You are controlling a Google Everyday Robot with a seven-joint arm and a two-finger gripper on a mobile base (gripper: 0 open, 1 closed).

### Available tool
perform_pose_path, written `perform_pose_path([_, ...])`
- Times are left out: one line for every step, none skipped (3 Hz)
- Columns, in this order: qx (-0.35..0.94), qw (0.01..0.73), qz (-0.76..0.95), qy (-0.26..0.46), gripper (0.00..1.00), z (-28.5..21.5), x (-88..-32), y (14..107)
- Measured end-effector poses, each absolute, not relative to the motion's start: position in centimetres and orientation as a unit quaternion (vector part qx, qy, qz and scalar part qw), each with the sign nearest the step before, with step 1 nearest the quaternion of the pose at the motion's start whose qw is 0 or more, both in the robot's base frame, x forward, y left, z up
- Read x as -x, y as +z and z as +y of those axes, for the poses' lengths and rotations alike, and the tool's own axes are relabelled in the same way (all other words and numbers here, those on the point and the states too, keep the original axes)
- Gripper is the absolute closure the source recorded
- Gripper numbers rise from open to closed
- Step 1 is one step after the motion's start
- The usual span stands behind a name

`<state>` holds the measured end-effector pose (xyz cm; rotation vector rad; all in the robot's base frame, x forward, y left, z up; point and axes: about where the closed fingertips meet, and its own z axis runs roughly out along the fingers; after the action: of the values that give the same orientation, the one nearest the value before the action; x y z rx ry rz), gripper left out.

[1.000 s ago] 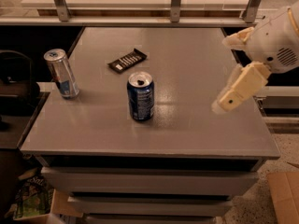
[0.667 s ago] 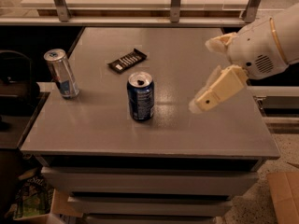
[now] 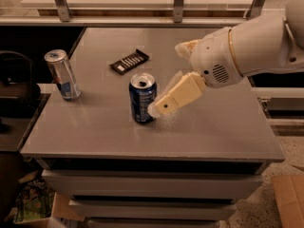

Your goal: Pick pepsi can

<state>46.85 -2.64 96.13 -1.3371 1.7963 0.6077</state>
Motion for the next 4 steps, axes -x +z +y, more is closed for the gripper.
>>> perform_pose_path([0.523,0.406,0.704,0.256,0.00,0.4,-47.0,95.3])
perform_pose_path([0.524,0.407,0.706,0.248,0.00,0.1,-47.0,95.4])
perform_pose_path([0.527,0.411,0.702,0.247,0.00,-0.1,-47.3,93.5])
perform_pose_path([0.518,0.425,0.696,0.258,0.00,0.1,-47.8,91.2])
